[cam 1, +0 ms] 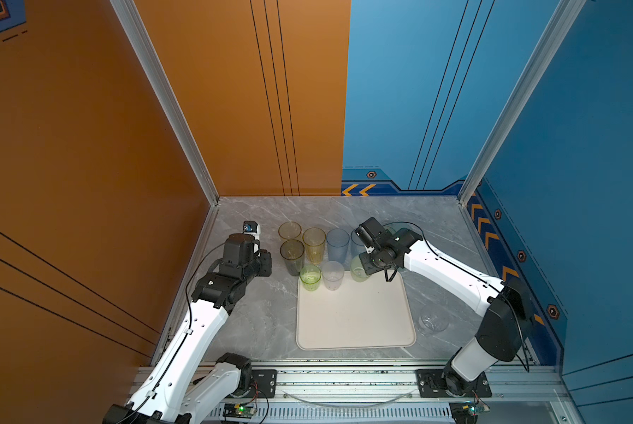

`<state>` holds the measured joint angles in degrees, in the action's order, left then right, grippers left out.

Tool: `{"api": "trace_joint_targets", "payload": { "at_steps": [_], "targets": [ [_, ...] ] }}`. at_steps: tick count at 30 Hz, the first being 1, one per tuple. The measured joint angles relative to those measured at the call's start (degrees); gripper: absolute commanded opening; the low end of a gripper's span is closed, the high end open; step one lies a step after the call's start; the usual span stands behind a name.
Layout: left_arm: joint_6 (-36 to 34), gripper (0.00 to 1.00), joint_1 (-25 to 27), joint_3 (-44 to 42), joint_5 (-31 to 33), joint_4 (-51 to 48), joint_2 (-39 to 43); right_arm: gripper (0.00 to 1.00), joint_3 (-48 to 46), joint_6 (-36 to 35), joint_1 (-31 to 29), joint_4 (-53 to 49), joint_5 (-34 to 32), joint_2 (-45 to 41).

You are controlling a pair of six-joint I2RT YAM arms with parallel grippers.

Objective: Place the glasses into the tray
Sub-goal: 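Carry the pale green frosted cup over the tray toward its far edge, then lower the pale green cup onto the tray beside the frosted cup, open right gripper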

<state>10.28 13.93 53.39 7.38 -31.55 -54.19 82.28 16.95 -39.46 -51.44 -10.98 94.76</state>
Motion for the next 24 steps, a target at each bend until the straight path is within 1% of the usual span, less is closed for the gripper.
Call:
{"api": "trace_joint_targets", "payload": {
  "at_steps": [10,24],
  "targets": [
    [0.0,0.27,0.0,0.0,0.0,0.0,-0.7,0.0,2.1,-0.4,0.9,-0.1,0.5,4.9],
    [-0.1,0.27,0.0,0.0,-0.2,0.0,-1.2,0.0,3.6,-0.6,0.8,-0.1,2.0,8.2]
  ]
}}
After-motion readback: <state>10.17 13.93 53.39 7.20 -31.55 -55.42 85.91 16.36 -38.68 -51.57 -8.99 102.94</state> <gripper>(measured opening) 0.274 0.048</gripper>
